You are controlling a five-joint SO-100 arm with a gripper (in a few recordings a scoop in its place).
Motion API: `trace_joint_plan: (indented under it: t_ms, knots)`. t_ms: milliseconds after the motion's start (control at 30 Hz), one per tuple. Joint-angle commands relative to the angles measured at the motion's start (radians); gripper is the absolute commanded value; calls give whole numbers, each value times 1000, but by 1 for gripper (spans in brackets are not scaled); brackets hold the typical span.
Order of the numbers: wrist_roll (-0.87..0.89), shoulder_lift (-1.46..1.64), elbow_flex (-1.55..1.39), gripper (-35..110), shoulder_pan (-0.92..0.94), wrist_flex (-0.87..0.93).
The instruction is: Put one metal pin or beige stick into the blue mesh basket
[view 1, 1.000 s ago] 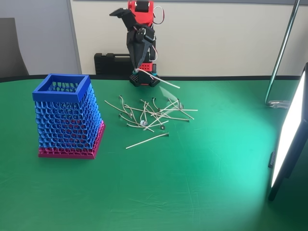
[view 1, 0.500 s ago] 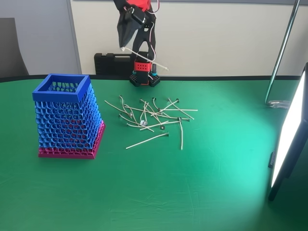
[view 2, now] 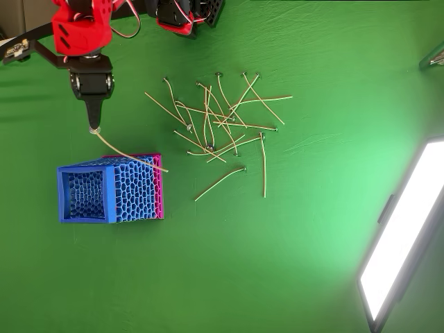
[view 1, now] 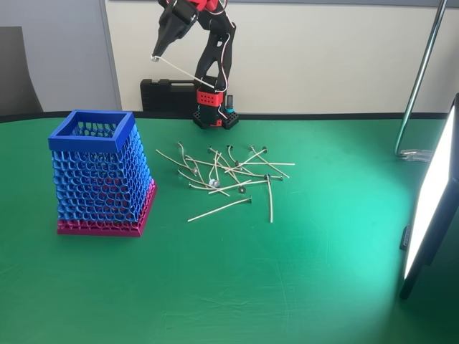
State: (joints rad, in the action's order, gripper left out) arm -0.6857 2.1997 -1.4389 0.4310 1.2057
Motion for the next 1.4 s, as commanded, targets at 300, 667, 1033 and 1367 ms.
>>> trace_joint_plan:
  t_ms: [300,667,1033,1367]
  knots:
    - [97,-215,225,1,117,-63]
    - [152,-365,281,1,206,-239]
    - [149,-477,239,1,195,-456]
    - [158,-565,278,1,101,-451]
